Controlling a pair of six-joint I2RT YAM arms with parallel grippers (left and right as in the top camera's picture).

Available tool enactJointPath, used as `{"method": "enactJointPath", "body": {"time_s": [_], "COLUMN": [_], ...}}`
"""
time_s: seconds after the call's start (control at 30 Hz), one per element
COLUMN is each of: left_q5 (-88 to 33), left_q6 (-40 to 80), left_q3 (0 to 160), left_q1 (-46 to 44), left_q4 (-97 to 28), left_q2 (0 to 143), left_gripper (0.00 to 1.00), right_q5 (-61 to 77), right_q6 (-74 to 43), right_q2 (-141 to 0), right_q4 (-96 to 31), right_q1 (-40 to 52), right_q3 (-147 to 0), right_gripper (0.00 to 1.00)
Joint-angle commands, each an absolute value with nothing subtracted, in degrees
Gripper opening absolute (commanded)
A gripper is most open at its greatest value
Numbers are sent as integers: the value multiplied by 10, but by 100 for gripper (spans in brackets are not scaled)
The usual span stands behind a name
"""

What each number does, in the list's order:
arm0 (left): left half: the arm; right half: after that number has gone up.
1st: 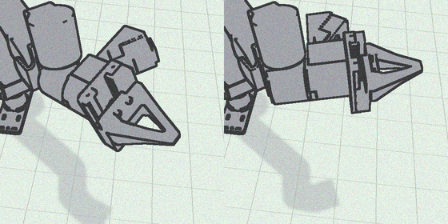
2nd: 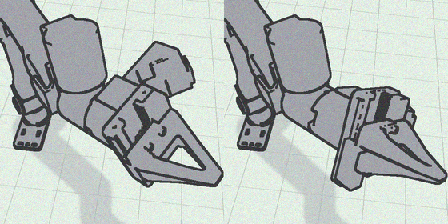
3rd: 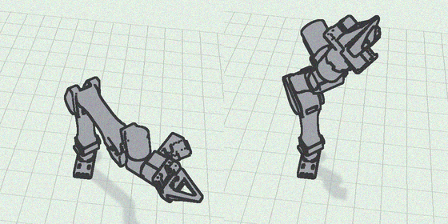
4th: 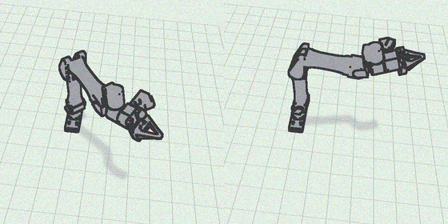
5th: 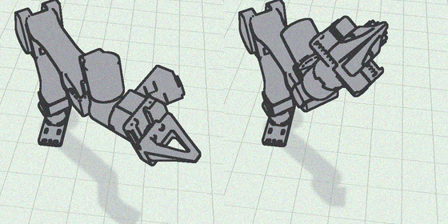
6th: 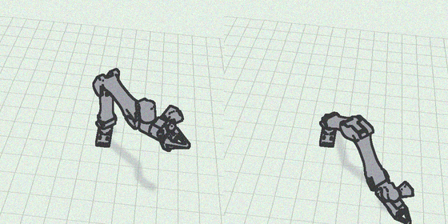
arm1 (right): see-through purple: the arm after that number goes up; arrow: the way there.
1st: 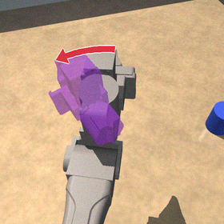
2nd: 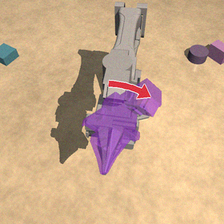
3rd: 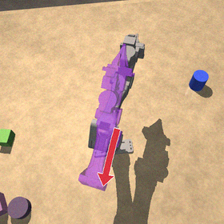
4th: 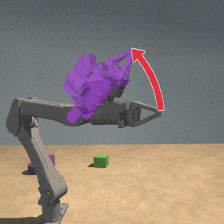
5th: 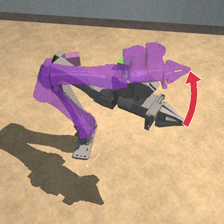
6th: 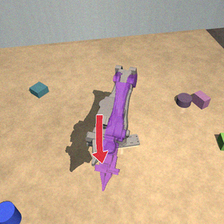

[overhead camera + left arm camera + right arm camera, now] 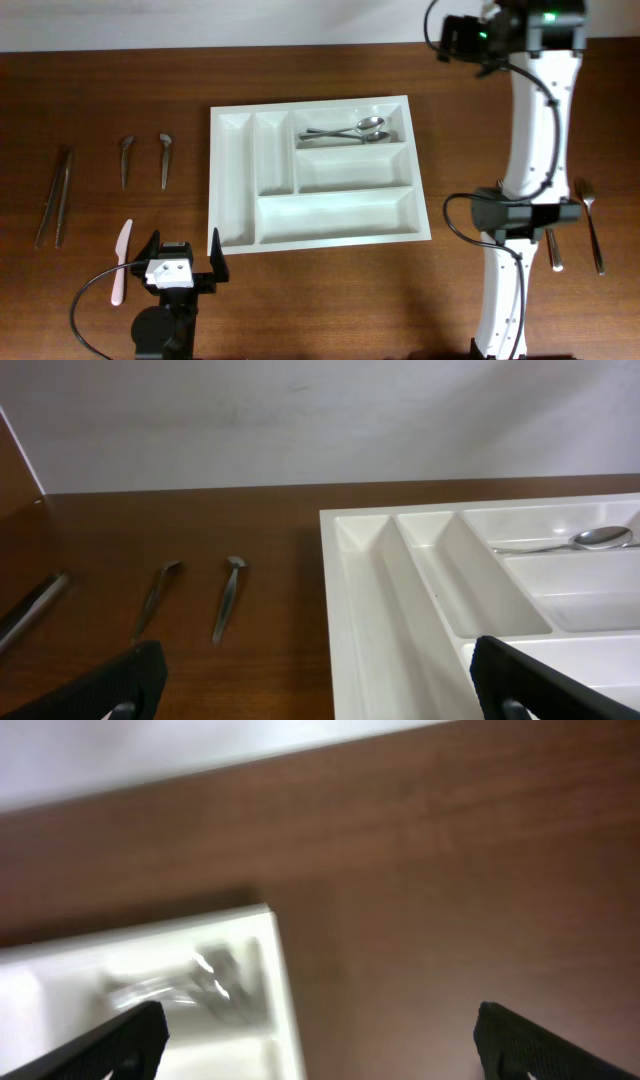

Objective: Pack container
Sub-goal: 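Move the right gripper down to the left fork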

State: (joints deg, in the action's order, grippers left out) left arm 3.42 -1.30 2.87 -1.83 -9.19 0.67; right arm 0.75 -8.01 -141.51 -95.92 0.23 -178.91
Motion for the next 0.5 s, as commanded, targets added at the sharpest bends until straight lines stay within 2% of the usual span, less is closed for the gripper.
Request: {"method": "enactJointPath", "body": {"time_s": [0.0,0.23,0.47], "left_q5": [32,33,32], "left_q6": [-22,-22,-22], "left_q3": [27,27,27], "left_q1": [-16,-16,-16], "left_q4": [-92,-92,-92], "left_q2": [3,3,3], "left_gripper": [99,99,99], "right_q5": [30,38,-36], "right_q6": [46,95,136], "right_q2": [-1361,-1289,-1145], "right_q4": [-973,-974,-973], "right_q1": [-34,-54,-57], "right_q3": [-1788,-1764,-1508], "right_gripper": [99,99,99]}}
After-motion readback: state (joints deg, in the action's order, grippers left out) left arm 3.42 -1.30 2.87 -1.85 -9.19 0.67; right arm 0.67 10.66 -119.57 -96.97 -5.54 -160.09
